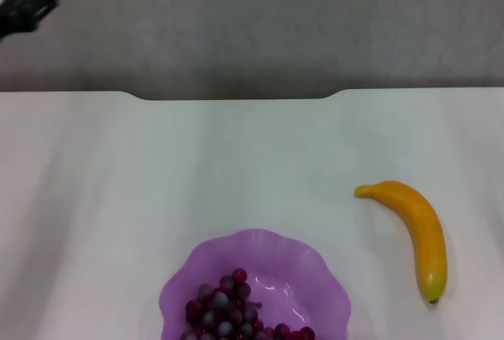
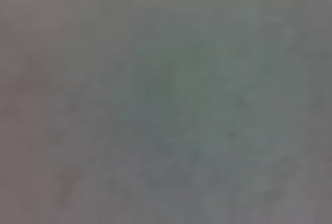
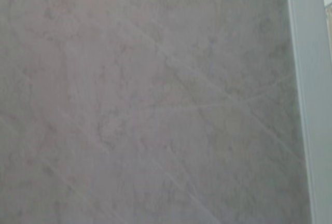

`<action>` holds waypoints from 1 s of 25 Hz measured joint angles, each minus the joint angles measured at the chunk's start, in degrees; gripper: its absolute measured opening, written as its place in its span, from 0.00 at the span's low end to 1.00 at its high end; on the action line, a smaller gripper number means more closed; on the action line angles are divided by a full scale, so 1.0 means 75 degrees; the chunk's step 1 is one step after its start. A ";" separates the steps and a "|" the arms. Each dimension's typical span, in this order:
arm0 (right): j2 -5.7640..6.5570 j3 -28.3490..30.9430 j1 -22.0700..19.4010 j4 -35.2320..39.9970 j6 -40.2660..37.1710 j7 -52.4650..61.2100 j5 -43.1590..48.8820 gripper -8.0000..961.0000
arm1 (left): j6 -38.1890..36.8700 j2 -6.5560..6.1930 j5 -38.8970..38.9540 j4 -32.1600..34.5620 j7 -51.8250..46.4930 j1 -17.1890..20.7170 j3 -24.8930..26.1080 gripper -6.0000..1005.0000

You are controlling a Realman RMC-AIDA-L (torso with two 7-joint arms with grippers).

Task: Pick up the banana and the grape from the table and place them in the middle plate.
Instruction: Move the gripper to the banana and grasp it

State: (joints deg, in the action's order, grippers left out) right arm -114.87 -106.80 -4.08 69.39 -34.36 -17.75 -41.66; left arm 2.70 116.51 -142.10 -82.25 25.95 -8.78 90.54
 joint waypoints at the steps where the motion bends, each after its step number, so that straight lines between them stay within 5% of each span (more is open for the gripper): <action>1: 0.0000 0.0018 -0.0017 0.0055 0.0100 0.0000 -0.0001 0.90 | 0.0088 0.0001 0.0111 0.0034 -0.0022 0.0041 0.0162 0.86; 5: -0.0008 0.0362 -0.0158 0.0712 0.1434 0.0000 -0.0031 0.90 | 0.0294 0.0004 0.0293 -0.0065 -0.0055 0.0368 0.0550 0.86; 11: -0.0027 0.1810 -0.0085 0.1877 0.5094 0.0069 -0.0067 0.90 | 0.0573 0.0014 0.0310 -0.0288 -0.0085 0.0541 0.0691 0.86; 18: -0.0023 0.3387 0.1265 0.1313 0.8402 0.0426 0.0373 0.90 | 0.0840 0.0016 0.0286 -0.0319 -0.0093 0.0494 0.0697 0.86; 25: -0.0019 0.3585 0.2366 0.0309 0.9688 0.0965 0.1425 0.90 | 0.1087 0.0016 0.0273 -0.0320 -0.0097 0.0415 0.0718 0.86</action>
State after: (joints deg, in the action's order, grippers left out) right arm -115.01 -79.91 13.66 71.71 38.30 -10.52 -30.97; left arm 10.85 116.63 -140.06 -84.64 25.23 -5.66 95.93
